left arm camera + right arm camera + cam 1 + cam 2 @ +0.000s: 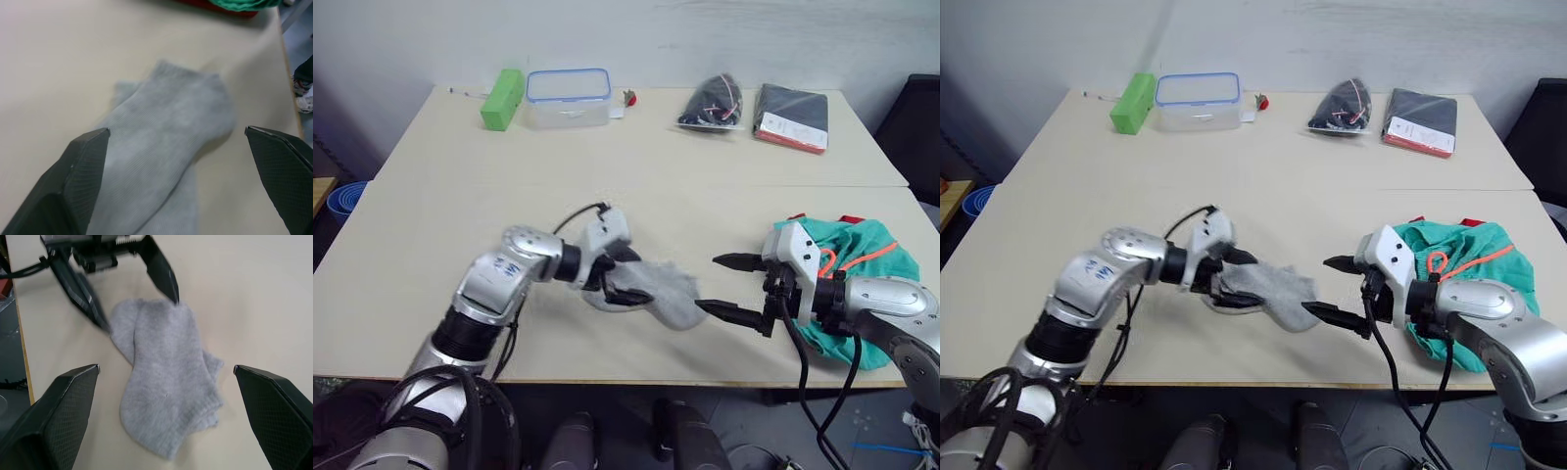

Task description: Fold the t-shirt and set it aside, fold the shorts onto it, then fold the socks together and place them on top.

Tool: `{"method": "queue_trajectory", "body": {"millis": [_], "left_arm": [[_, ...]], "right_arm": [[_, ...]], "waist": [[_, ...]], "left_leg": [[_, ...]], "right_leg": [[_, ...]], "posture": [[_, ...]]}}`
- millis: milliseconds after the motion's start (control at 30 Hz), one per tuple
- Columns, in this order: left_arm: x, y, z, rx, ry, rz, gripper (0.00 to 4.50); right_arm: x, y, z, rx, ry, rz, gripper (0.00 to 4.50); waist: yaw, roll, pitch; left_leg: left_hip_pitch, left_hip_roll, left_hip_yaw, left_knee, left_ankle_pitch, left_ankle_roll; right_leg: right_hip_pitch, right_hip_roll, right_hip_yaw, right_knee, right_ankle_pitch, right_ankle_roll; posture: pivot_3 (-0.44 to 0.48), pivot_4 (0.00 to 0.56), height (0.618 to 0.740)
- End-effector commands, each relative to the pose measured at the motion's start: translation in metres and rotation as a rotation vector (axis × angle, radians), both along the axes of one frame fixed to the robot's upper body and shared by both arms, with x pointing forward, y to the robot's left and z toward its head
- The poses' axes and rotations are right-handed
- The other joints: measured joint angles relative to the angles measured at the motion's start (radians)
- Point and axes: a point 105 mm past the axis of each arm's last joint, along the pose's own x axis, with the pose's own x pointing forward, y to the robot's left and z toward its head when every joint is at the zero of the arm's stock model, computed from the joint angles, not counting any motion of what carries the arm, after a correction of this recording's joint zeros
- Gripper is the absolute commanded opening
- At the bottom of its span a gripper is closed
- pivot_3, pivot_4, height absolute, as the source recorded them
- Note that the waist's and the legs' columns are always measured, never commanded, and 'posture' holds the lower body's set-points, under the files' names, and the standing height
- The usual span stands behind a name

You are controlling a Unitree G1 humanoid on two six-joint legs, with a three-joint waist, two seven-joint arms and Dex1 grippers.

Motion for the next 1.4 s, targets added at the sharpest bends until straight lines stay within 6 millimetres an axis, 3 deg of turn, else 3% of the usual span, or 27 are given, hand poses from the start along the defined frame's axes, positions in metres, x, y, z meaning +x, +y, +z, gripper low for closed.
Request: {"method": "queue_trajectory", "body": {"millis": [33, 167, 400, 500, 700, 767, 867, 967, 1133, 1400], "left_arm": [[0.025, 0.022, -0.001, 0.034, -0.017, 0.064, 4.48], [0.043, 0.028, -0.011, 0.051, 0.032, 0.089, 4.48], [0.049, 0.021, -0.018, 0.022, 0.094, 0.071, 4.48], [0.049, 0.018, -0.018, 0.008, 0.106, 0.066, 3.58], [0.050, 0.014, -0.016, -0.004, 0.115, 0.057, 1.60], [0.050, 0.014, -0.014, -0.014, 0.114, 0.056, 1.59], [0.050, 0.014, -0.007, -0.060, 0.120, 0.058, 0.93], [0.047, 0.013, -0.002, -0.074, 0.116, 0.036, 0.03], [0.040, 0.012, 0.010, -0.103, 0.085, -0.008, 0.03], [0.015, 0.020, 0.028, -0.115, 0.046, -0.015, 0.03]], "right_arm": [[-0.003, 0.002, -0.014, 0.003, 0.077, -0.040, 4.50], [-0.005, 0.002, -0.039, -0.016, 0.166, -0.098, 4.50], [0.005, 0.002, -0.064, 0.019, 0.266, -0.206, 4.50], [0.006, 0.001, -0.069, 0.026, 0.290, -0.226, 3.88], [0.006, 0.002, -0.071, 0.039, 0.287, -0.228, 1.73], [0.006, 0.003, -0.069, 0.044, 0.283, -0.225, 1.03], [0.006, 0.003, -0.067, 0.046, 0.273, -0.220, 0.01], [0.006, 0.003, -0.064, 0.047, 0.266, -0.214, 0.00], [0.006, 0.004, -0.054, 0.051, 0.241, -0.186, 0.00], [0.019, 0.004, 0.004, 0.063, 0.151, -0.050, 0.00]], "waist": [[0.000, 0.000, 0.000], [0.005, 0.000, 0.000], [0.003, -0.001, 0.001], [0.002, -0.001, 0.001], [0.000, -0.001, 0.001], [0.000, -0.001, 0.001], [0.000, -0.001, 0.001], [0.000, -0.001, 0.000], [0.000, -0.001, 0.001], [-0.019, -0.001, 0.001]], "left_leg": [[0.000, 0.000, 0.000, 0.000, 0.000, 0.000], [-0.001, -0.001, 0.000, 0.001, 0.000, 0.000], [-0.003, -0.001, 0.002, 0.002, -0.002, 0.003], [-0.003, -0.001, 0.002, 0.002, -0.002, 0.003], [-0.002, 0.000, 0.002, 0.002, -0.002, 0.003], [-0.002, 0.000, 0.002, 0.002, -0.002, 0.003], [-0.002, 0.000, 0.002, 0.002, -0.002, 0.003], [-0.002, 0.000, 0.002, 0.002, -0.002, 0.003], [-0.002, 0.000, 0.002, 0.002, -0.002, 0.003], [-0.002, 0.000, 0.002, 0.002, -0.002, 0.003]], "right_leg": [[0.000, 0.000, -0.001, 0.000, 0.000, 0.000], [0.000, -0.001, -0.003, 0.000, 0.000, 0.000], [-0.001, -0.002, -0.002, -0.002, 0.001, 0.002], [-0.001, -0.002, -0.002, -0.002, 0.001, 0.002], [-0.001, -0.001, -0.002, -0.002, 0.001, 0.002], [-0.001, -0.001, -0.002, -0.001, 0.001, 0.002], [-0.001, -0.002, -0.002, -0.002, 0.001, 0.002], [-0.001, -0.001, -0.002, -0.001, 0.001, 0.002], [-0.001, -0.001, -0.002, -0.001, 0.001, 0.002], [-0.001, -0.002, 0.001, 0.000, 0.001, 0.002]], "posture": [[0.000, 0.150, 0.740], [0.000, 0.150, 0.740], [0.000, 0.150, 0.740], [0.000, 0.150, 0.740], [0.000, 0.150, 0.740], [0.000, 0.150, 0.740], [0.000, 0.150, 0.740], [0.000, 0.150, 0.740], [0.000, 0.150, 0.740], [0.000, 0.150, 0.740]]}}
